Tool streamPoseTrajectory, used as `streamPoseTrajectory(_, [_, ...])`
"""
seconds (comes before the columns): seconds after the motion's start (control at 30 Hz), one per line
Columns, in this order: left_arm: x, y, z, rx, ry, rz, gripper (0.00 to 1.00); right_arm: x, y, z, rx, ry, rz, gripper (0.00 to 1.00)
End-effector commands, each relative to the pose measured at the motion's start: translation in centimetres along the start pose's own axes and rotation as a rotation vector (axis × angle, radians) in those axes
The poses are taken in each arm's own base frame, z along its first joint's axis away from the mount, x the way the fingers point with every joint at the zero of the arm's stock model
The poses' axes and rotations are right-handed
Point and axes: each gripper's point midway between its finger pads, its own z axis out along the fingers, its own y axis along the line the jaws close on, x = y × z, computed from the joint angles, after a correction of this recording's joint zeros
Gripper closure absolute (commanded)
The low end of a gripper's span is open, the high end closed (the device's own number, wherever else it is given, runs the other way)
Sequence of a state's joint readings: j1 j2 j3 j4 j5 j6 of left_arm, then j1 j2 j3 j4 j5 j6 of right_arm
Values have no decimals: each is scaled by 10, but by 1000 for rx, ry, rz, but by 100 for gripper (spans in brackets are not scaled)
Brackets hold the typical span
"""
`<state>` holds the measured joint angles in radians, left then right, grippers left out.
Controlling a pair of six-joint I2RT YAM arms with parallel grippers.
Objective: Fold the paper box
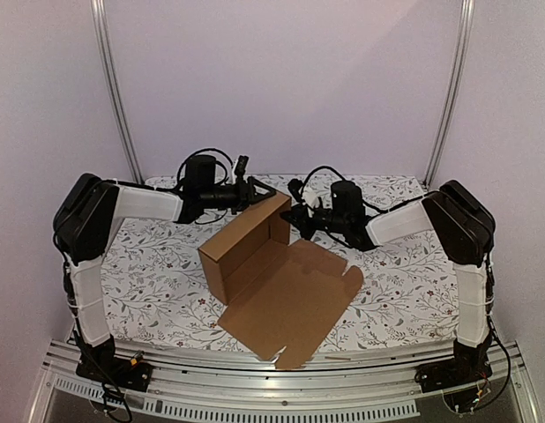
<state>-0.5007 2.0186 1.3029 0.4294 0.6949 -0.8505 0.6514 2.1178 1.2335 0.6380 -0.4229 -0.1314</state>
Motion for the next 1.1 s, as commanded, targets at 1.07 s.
streamPoseTrajectory(1.07, [21, 64, -17, -367, -25, 206, 47, -35, 51, -26, -197, 266, 173, 100])
